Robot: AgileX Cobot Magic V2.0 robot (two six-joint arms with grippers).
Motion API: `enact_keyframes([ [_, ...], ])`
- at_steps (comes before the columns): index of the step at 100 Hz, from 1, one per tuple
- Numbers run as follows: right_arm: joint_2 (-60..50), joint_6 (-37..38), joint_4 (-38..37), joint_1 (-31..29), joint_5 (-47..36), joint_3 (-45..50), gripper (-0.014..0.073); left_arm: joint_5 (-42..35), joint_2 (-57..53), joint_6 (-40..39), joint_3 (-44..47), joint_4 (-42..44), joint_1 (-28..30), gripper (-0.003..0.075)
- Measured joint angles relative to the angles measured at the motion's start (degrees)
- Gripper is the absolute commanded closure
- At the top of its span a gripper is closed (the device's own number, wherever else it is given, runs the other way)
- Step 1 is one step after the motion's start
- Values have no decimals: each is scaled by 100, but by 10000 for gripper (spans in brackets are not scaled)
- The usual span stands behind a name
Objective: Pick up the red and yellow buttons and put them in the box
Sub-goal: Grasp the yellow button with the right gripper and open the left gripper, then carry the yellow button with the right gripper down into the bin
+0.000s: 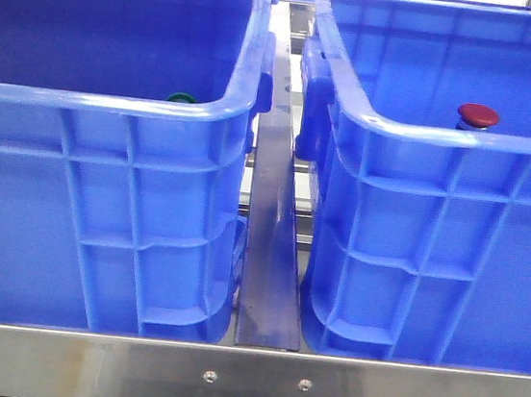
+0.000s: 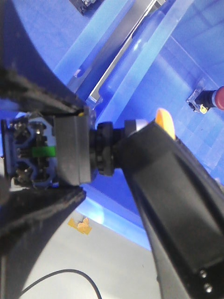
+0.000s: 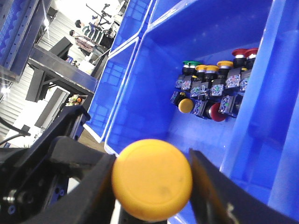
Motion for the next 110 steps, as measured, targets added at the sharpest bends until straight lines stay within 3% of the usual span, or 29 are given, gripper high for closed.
enact_keyframes([
  [8, 0, -40, 0, 0, 0, 0, 468, 0, 0, 0, 0, 0, 0, 243],
  [16, 0, -109, 0, 11, 36, 0, 468, 0, 0, 0, 0, 0, 0, 183],
  [31, 0, -182, 0, 23, -116, 0, 468, 58, -27, -98, 0, 0, 67, 186],
  [52, 0, -524, 0, 23, -655, 0, 468, 183, -226, -275, 10, 0, 632, 186],
  [69, -67, -637, 0, -238, -829, 0, 468, 213, -499, -361, 164, 0, 1322, 186],
  [110, -372, -1096, 0, -1556, -866, 0, 468, 262, -1675, -452, 1284, 0, 3363, 209],
])
